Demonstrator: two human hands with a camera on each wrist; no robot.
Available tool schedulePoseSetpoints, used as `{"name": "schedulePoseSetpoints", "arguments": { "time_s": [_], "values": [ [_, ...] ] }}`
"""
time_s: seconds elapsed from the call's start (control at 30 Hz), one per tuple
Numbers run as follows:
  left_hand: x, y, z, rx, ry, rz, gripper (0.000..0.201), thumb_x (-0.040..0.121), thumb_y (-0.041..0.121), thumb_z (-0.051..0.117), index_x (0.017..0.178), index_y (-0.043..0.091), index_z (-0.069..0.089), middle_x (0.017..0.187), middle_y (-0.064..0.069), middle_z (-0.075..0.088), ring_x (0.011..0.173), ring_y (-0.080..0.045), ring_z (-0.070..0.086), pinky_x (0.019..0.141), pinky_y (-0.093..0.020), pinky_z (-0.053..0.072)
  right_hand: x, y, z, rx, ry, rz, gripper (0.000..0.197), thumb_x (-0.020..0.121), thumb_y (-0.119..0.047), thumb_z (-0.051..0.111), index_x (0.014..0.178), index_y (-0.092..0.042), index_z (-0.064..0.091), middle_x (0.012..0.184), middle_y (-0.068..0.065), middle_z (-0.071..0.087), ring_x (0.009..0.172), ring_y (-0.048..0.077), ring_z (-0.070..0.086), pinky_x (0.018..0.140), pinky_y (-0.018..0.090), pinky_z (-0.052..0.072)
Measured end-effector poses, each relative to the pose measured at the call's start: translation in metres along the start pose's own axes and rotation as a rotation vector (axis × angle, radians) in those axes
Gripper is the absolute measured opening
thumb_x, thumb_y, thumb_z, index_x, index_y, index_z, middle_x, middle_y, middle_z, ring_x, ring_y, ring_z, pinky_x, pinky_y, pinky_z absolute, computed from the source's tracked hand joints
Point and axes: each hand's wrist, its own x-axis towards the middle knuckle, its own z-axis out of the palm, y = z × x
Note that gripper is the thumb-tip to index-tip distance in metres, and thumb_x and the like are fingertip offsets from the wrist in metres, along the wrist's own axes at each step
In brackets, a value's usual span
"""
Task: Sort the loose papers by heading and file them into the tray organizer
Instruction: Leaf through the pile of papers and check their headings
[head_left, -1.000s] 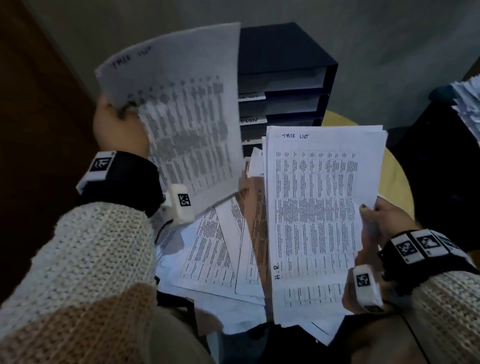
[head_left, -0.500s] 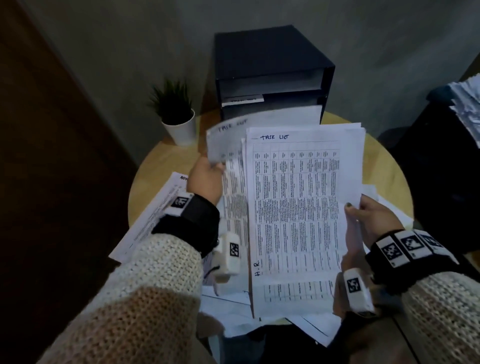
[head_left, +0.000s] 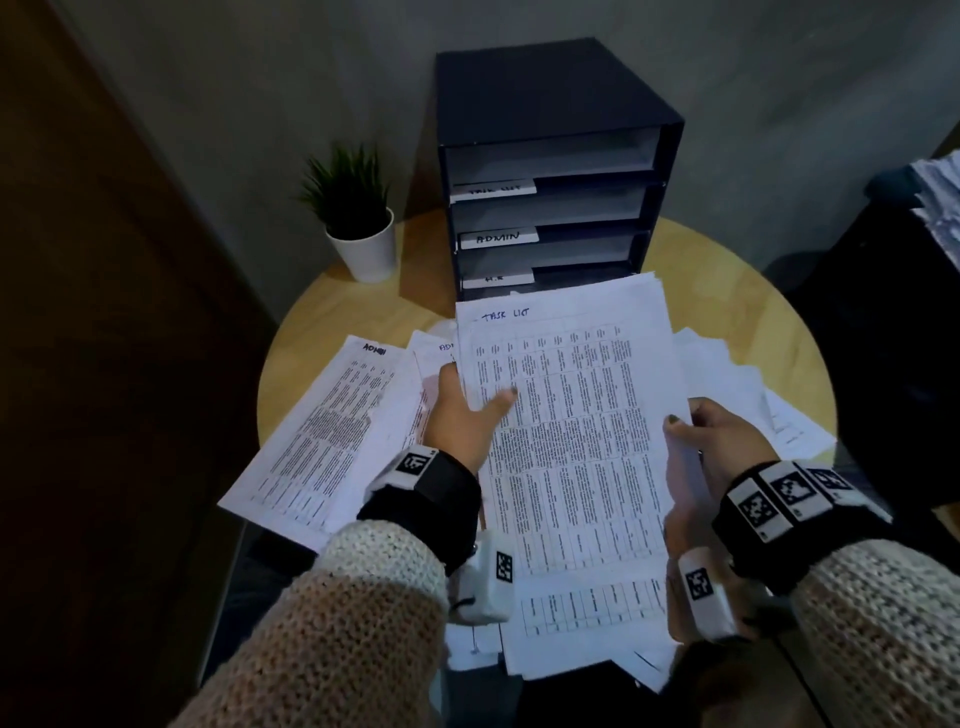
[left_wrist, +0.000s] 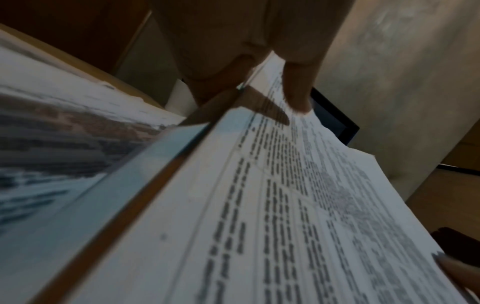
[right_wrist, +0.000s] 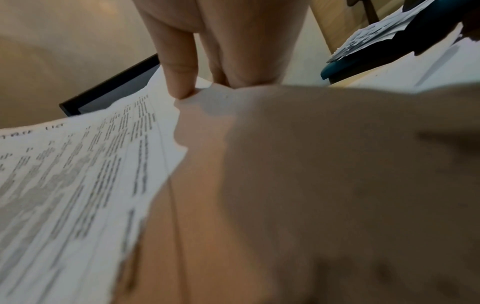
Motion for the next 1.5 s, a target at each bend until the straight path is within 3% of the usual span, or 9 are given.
{"name": "schedulePoseSetpoints", "arguments": {
  "time_s": [0.17, 0.33, 0.43, 0.6, 0.83, 1.0, 1.17, 1.3, 1.5],
  "values": [
    [-0.004, -0.008, 0.003, -0.027, 0.060, -0.040, 0.056, 0.096, 0.014, 0.052, 0.146, 0.014, 0.028, 0.146, -0.003, 0.040, 0.135, -0.021, 0.036, 0.090, -0.014, 0.025, 0.015, 0.011, -0.008, -0.136, 0.023, 0.070, 0.016, 0.091, -0.007, 0.056, 0.079, -0.017, 0.050, 0.071, 0.010, 0.049, 0.061, 0.022, 0.048, 0.059, 0.028, 0.038],
    [0.006, -0.011, 0.005, -0.050, 0.051, 0.016, 0.034, 0.093, 0.019, 0.058, 0.125, 0.017, 0.049, 0.119, 0.003, 0.060, 0.113, -0.020, 0.055, 0.091, -0.027, 0.043, 0.009, 0.011, -0.011, -0.175, -0.106, 0.069, 0.025, 0.091, -0.004, 0.056, 0.116, -0.008, 0.056, 0.093, 0.008, 0.065, 0.077, 0.016, 0.064, 0.062, 0.022, 0.048],
    [0.010, -0.018, 0.009, -0.123, -0.025, -0.033, 0.016, 0.095, 0.018, 0.054, 0.110, 0.018, 0.060, 0.095, 0.003, 0.063, 0.091, -0.017, 0.058, 0.078, -0.028, 0.046, 0.006, 0.005, -0.015, -0.379, 0.051, 0.035, 0.027, 0.094, -0.002, 0.050, 0.121, -0.004, 0.052, 0.090, 0.009, 0.061, 0.084, 0.024, 0.059, 0.063, 0.016, 0.048],
    [0.020, -0.039, 0.008, 0.078, 0.072, -0.140, 0.007, 0.091, 0.022, 0.057, 0.095, 0.027, 0.060, 0.112, -0.003, 0.063, 0.099, -0.022, 0.059, 0.091, -0.033, 0.048, 0.018, 0.002, -0.036, -0.832, 0.282, 0.187, 0.043, 0.094, -0.018, 0.052, 0.133, -0.001, 0.046, 0.130, 0.022, 0.054, 0.118, 0.037, 0.051, 0.093, 0.036, 0.039],
    [0.011, -0.030, 0.020, 0.177, -0.031, -0.115, 0.040, 0.091, 0.026, 0.060, 0.129, 0.017, 0.052, 0.116, -0.009, 0.060, 0.110, -0.025, 0.057, 0.094, -0.029, 0.044, 0.023, 0.008, -0.039, -0.931, 0.259, 0.277, 0.044, 0.096, -0.019, 0.048, 0.132, 0.003, 0.042, 0.133, 0.025, 0.051, 0.120, 0.037, 0.050, 0.095, 0.036, 0.038],
    [0.001, -0.014, 0.033, -0.021, -0.075, -0.123, 0.052, 0.094, 0.019, 0.056, 0.142, 0.017, 0.038, 0.132, -0.009, 0.053, 0.107, -0.015, 0.053, 0.074, -0.007, 0.033, 0.024, 0.011, -0.038, -0.937, 0.230, 0.274, 0.043, 0.096, -0.024, 0.046, 0.132, -0.001, 0.044, 0.133, 0.023, 0.051, 0.120, 0.035, 0.050, 0.093, 0.033, 0.038],
    [-0.006, -0.010, 0.043, 0.108, -0.015, 0.008, 0.030, 0.095, 0.040, 0.050, 0.120, 0.029, 0.063, 0.115, -0.001, 0.042, 0.100, -0.005, 0.047, 0.079, -0.003, 0.029, 0.024, 0.011, -0.037, -0.843, 0.233, 0.317, 0.043, 0.094, -0.033, 0.049, 0.127, -0.005, 0.051, 0.128, 0.018, 0.056, 0.115, 0.032, 0.054, 0.088, 0.029, 0.039],
    [-0.010, -0.012, 0.046, 0.151, -0.024, 0.057, 0.024, 0.094, 0.042, 0.049, 0.107, 0.037, 0.069, 0.135, 0.006, 0.029, 0.116, -0.010, 0.032, 0.094, -0.015, 0.029, 0.021, 0.009, -0.037, -0.862, 0.247, 0.296, 0.044, 0.095, -0.029, 0.051, 0.129, -0.002, 0.048, 0.131, 0.019, 0.054, 0.119, 0.033, 0.052, 0.094, 0.032, 0.039],
    [-0.018, -0.005, 0.052, -0.233, -0.055, 0.074, 0.018, 0.098, 0.019, 0.047, 0.097, 0.036, 0.054, 0.090, 0.002, 0.066, 0.066, -0.012, 0.053, 0.062, -0.027, 0.043, 0.024, 0.016, -0.039, -0.826, 0.256, 0.221, 0.036, 0.091, -0.028, 0.057, 0.119, -0.005, 0.053, 0.114, 0.016, 0.061, 0.111, 0.032, 0.056, 0.093, 0.030, 0.042]
  ]
}}
